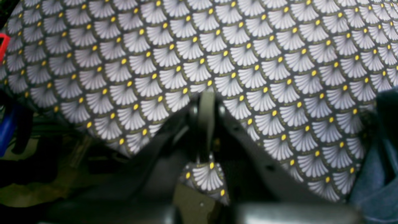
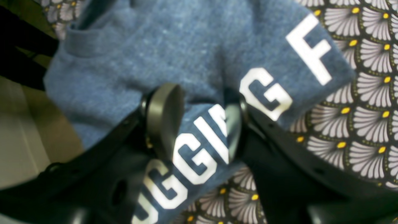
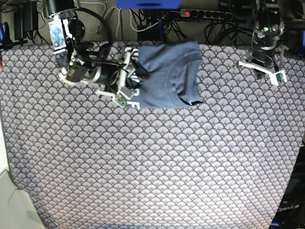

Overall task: Fold the T-shirt properly
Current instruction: 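Flatten the folded bundle with the right gripper and release it, then move the left gripper to the bundle's edge and grasp it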

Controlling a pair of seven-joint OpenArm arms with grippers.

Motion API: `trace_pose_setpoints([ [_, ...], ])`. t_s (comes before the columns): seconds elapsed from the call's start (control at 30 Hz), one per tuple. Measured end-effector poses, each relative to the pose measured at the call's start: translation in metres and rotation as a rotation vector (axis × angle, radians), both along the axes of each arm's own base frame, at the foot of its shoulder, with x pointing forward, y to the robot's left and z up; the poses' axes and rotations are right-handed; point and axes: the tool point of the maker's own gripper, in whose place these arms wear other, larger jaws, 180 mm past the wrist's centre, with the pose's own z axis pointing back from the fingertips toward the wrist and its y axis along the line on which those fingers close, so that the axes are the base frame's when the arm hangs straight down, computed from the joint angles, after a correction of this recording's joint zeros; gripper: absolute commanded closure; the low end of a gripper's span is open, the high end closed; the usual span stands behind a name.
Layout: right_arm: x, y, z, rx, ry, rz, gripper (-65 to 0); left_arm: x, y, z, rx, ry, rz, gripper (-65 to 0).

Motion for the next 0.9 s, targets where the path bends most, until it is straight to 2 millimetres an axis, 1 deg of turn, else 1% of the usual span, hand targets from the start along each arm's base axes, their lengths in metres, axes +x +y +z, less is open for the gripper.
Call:
trace_pose_setpoints([
  [0.17,0.000,-0.003,-0.001,-0.008,0.000,0.000,-26.8,0.003,-0.019,-0.004,-0.147,-0.021,-0.003,-0.5],
  [0.47,0.001,-0.003,0.000,-0.009,-0.003,0.001,-26.5,0.005,-0.031,-0.004,-0.269,-0.040,0.012,-0.5],
  [0.53,0.001,-0.003,0.000,-0.014,-0.003,0.003,-22.7,0.005,-0.040,-0.007,-0.281,-0.029,-0.005,-0.5],
  [0.6,0.002,-0.004,0.008,-0.041,-0.036,0.014,-15.5,0.004,-0.056,-0.011,-0.303,-0.015,-0.043,-0.5],
  [0.63,0.003,-0.004,0.017,-0.055,-0.065,0.023,-11.1,0.002,-0.060,-0.013,-0.309,-0.004,-0.055,-0.5],
  [0.7,0.008,0.002,0.045,-0.031,-0.154,0.029,-1.5,-0.006,-0.067,-0.019,-0.303,0.027,-0.093,-0.5],
  [0.73,0.009,0.005,0.057,-0.011,-0.189,0.033,0.0,-0.010,-0.070,-0.022,-0.303,0.047,-0.100,-0.5],
  [0.77,0.010,0.006,0.063,-0.005,-0.210,0.034,0.0,-0.017,-0.073,-0.026,-0.302,0.070,-0.112,-0.5],
  [0.8,0.009,0.005,0.065,-0.002,-0.213,0.027,0.0,-0.023,-0.080,-0.030,-0.311,0.091,-0.139,-0.5],
  [0.83,0.009,-0.001,0.066,-0.006,-0.213,0.007,0.0,-0.029,-0.087,-0.034,-0.316,0.116,-0.164,-0.5],
  [0.9,0.011,-0.021,0.060,-0.039,-0.199,-0.049,0.0,-0.040,-0.095,-0.039,-0.312,0.159,-0.217,-0.5],
])
